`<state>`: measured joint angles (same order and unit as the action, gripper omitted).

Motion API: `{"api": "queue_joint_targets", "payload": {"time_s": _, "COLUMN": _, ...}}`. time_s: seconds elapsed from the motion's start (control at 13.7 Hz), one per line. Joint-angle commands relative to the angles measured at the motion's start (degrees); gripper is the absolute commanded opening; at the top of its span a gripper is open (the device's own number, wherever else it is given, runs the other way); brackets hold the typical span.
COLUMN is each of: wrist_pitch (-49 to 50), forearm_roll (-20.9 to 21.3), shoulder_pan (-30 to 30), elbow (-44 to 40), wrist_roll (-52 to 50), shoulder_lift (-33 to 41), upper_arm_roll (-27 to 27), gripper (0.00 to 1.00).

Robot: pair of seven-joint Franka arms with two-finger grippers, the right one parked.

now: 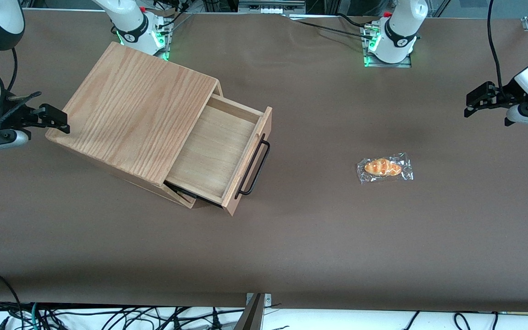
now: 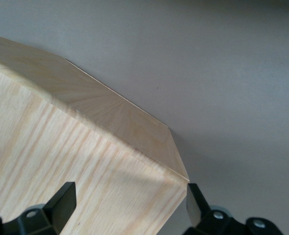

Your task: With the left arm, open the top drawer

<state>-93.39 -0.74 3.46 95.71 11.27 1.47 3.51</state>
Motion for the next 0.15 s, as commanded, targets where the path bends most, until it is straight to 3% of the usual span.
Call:
{"api": "queue_joint_targets", "payload": {"time_s": 0.0, "wrist_pitch": -0.1, "forearm_roll": -0.6, "shoulder_pan": -0.2, "elbow": -0.5, "wrist_roll": -0.5, "shoulder_lift": -0.2, "upper_arm_roll": -0.1, "gripper": 1.00}}
{"api": "queue_joint_targets", "payload": {"time_s": 0.07, "wrist_pitch": -0.1, "forearm_roll": -0.5, "shoulder_pan": -0.2, "elbow": -0.6, "wrist_roll": -0.5, "shoulder_lift": -0.2, "upper_arm_roll": -0.1, "gripper": 1.00}}
